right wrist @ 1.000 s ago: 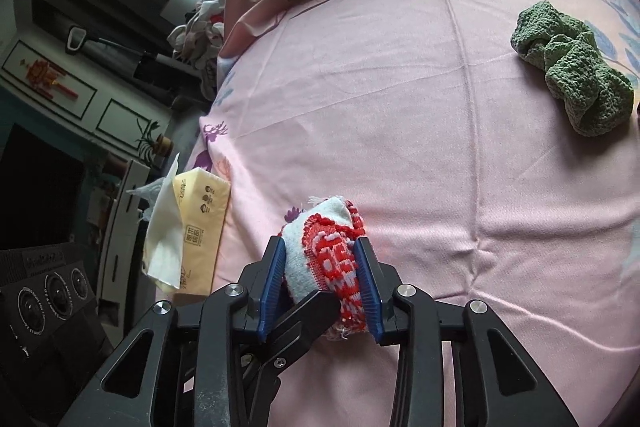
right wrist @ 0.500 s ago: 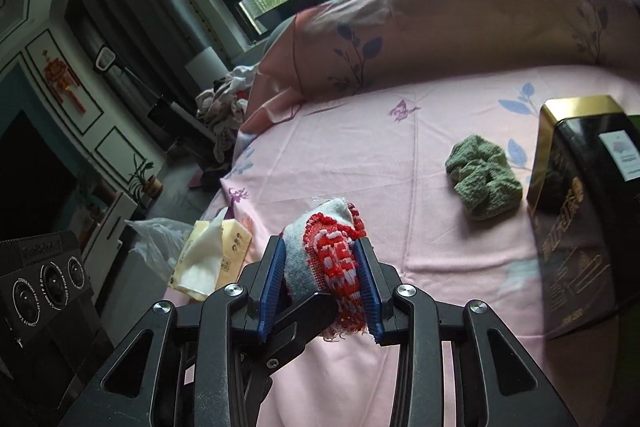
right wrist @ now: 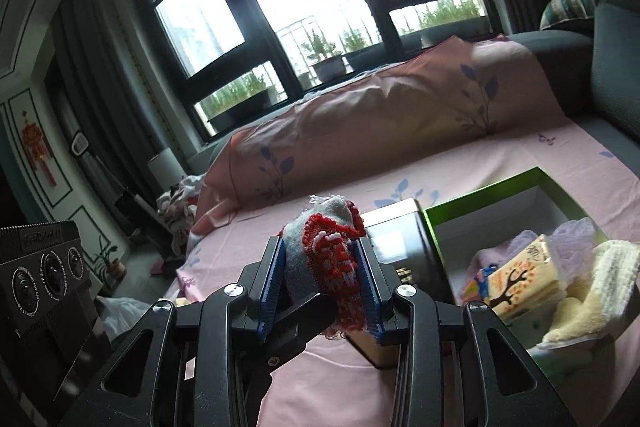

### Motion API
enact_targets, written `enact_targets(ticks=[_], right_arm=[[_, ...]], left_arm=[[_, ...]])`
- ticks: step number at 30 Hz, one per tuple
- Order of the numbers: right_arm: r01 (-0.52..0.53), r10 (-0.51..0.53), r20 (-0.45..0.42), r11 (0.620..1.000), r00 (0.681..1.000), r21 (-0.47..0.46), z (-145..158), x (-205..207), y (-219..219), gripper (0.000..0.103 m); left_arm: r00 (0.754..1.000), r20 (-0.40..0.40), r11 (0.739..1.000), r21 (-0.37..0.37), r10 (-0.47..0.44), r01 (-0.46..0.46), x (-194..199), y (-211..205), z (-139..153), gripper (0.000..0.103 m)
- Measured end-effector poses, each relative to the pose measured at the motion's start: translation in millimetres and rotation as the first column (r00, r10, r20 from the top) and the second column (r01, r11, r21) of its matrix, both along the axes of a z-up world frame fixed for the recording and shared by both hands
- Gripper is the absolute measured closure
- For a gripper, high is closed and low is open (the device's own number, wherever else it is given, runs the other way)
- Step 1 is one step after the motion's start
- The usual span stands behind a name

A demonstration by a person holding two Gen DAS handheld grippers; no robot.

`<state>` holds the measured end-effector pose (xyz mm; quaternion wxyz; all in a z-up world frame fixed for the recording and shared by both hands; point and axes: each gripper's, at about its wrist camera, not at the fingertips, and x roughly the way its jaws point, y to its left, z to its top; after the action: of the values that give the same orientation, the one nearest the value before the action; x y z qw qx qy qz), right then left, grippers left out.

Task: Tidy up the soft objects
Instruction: 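Carry the knitted item with the right gripper over the green box, then lower the knitted item into the box and open the right gripper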

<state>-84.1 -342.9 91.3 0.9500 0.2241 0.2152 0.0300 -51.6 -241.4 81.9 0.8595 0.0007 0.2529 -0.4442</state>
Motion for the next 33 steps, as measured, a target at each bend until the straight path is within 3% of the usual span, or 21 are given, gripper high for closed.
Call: enact_targets(ticks=[8, 17, 26, 28, 29, 31, 33], right_arm=[[0.155, -0.153, -0.031, 0.979, 0.988, 0.131, -27, -19, -73, 0.064], [0.257, -0.239, -0.098, 0.935, 0.966, 0.245, -62, -23, -124, 0.064], [0.349, -0.324, -0.131, 0.893, 0.937, 0.283, -73, -27, -141, 0.064], [0.368, -0.341, -0.144, 0.892, 0.929, 0.263, -71, -29, -141, 0.064], [0.385, -0.357, -0.153, 0.891, 0.922, 0.241, -69, -30, -140, 0.064], [0.439, -0.412, -0.167, 0.879, 0.896, 0.186, -65, -32, -139, 0.052], [0.456, -0.428, -0.179, 0.875, 0.886, 0.165, -65, -31, -139, 0.037]], left_arm=[[0.991, -0.035, 0.987, 0.085, -0.133, 0.135, 6, -73, -14, 0.081], [0.982, -0.062, 0.968, 0.170, -0.176, 0.184, 14, -126, -33, 0.081], [0.981, -0.085, 0.963, 0.190, -0.176, 0.190, 14, -137, -35, 0.080], [0.981, -0.098, 0.972, 0.150, -0.169, 0.183, 16, -121, -27, 0.079], [0.983, -0.094, 0.978, 0.128, -0.156, 0.167, 18, -112, -22, 0.074], [0.991, -0.075, 0.986, 0.115, -0.112, 0.120, 22, -93, -10, 0.057], [0.998, -0.031, 0.993, 0.108, -0.053, 0.056, 28, -70, 1, 0.031]])
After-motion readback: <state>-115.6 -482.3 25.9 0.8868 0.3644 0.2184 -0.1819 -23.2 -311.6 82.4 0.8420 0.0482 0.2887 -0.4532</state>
